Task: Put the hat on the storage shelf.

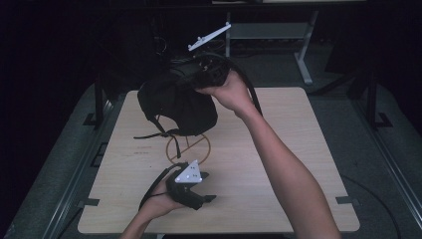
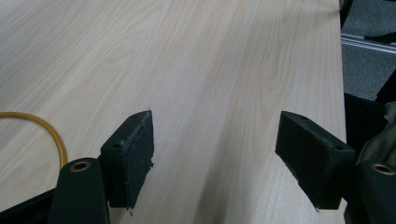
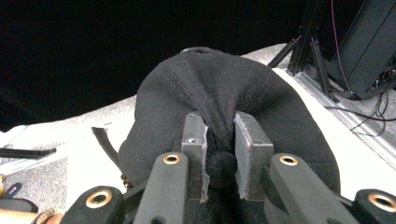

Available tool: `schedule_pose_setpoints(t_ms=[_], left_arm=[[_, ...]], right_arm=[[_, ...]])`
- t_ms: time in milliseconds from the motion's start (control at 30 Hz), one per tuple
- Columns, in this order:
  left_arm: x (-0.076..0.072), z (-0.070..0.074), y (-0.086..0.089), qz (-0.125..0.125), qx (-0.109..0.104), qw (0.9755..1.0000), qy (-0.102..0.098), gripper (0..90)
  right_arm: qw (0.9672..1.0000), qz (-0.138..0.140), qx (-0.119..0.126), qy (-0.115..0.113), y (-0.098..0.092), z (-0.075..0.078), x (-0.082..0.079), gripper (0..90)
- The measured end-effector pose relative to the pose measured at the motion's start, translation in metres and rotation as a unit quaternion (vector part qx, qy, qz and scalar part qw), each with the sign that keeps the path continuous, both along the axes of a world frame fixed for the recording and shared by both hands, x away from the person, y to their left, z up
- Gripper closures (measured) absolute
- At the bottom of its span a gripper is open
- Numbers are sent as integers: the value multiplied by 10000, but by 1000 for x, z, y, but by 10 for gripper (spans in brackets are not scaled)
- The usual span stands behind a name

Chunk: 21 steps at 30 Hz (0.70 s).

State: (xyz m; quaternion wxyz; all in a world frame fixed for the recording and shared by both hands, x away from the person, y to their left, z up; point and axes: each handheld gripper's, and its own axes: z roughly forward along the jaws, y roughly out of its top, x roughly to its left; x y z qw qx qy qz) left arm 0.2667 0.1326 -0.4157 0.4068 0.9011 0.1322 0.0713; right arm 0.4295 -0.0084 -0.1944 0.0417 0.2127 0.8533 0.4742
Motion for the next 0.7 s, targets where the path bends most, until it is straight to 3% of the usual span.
schedule_pose_setpoints(t_ms=[467, 700], left_arm=[[-1, -1, -3, -75, -45, 10000, -11, 278], [-2, -1, -4, -127, 59, 9999, -9, 278]], right_arm=[[10000, 11, -42, 73, 17, -14, 13, 753], [9998, 4, -101, 149, 25, -25, 16, 753]])
